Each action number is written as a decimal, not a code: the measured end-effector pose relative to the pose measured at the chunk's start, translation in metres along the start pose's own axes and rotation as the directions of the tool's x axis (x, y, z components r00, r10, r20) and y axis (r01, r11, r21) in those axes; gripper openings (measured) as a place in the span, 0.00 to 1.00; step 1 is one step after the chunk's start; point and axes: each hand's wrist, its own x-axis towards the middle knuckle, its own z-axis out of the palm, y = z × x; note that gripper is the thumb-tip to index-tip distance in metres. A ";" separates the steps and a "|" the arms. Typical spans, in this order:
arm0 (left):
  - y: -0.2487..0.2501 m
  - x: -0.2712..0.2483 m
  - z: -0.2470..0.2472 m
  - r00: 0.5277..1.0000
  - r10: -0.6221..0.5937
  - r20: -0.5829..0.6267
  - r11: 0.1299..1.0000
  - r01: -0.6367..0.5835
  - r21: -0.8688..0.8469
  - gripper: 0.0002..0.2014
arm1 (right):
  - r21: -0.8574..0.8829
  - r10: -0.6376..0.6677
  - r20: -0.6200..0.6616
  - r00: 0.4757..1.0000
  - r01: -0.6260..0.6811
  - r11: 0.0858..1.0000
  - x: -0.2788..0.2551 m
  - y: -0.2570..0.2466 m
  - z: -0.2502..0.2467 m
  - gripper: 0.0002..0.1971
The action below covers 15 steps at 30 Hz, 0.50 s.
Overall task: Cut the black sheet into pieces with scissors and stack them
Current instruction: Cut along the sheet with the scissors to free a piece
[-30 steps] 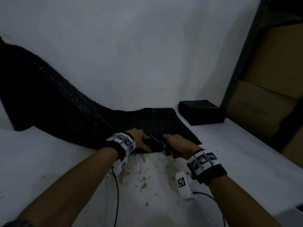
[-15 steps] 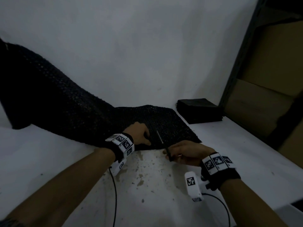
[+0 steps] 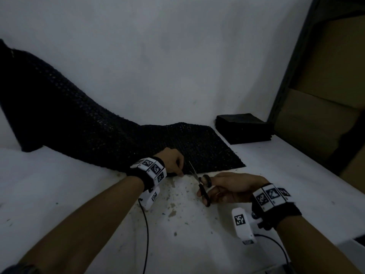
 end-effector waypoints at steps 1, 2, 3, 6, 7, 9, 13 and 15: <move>0.001 0.000 0.000 1.000 0.001 0.003 1.000 -0.001 -0.008 0.11 | -0.021 0.007 0.012 1.000 -0.007 1.000 -0.002 0.000 0.000 0.32; 0.001 0.000 0.000 1.000 0.004 0.005 1.000 -0.004 -0.012 0.10 | -0.036 0.016 0.017 1.000 -0.016 0.999 -0.003 0.000 0.000 0.32; 0.002 0.000 0.000 1.000 0.007 0.006 1.000 -0.007 -0.015 0.09 | -0.043 0.024 0.019 1.000 -0.023 0.999 -0.004 -0.001 0.001 0.32; 0.003 0.002 0.002 1.000 0.008 0.001 1.000 -0.008 -0.030 0.04 | -0.031 0.013 0.028 1.000 -0.013 0.999 -0.004 -0.001 0.002 0.31; 0.003 0.002 0.002 1.000 0.007 -0.005 0.999 -0.007 -0.036 0.04 | -0.028 0.005 0.030 1.000 -0.004 1.000 -0.003 -0.001 0.003 0.30; 0.003 0.002 0.002 1.000 0.010 -0.011 0.999 -0.010 -0.042 0.03 | -0.001 -0.010 0.025 1.000 0.010 1.000 0.000 0.000 0.005 0.30; -0.002 0.002 0.000 1.000 0.024 0.001 0.997 -0.024 -0.068 0.04 | 0.040 -0.021 0.021 1.000 0.021 0.999 0.008 -0.002 0.006 0.29; -0.004 0.001 -0.002 0.999 0.032 -0.009 0.996 -0.033 -0.080 0.04 | 0.017 -0.021 0.025 0.999 0.020 1.000 0.014 -0.004 0.005 0.29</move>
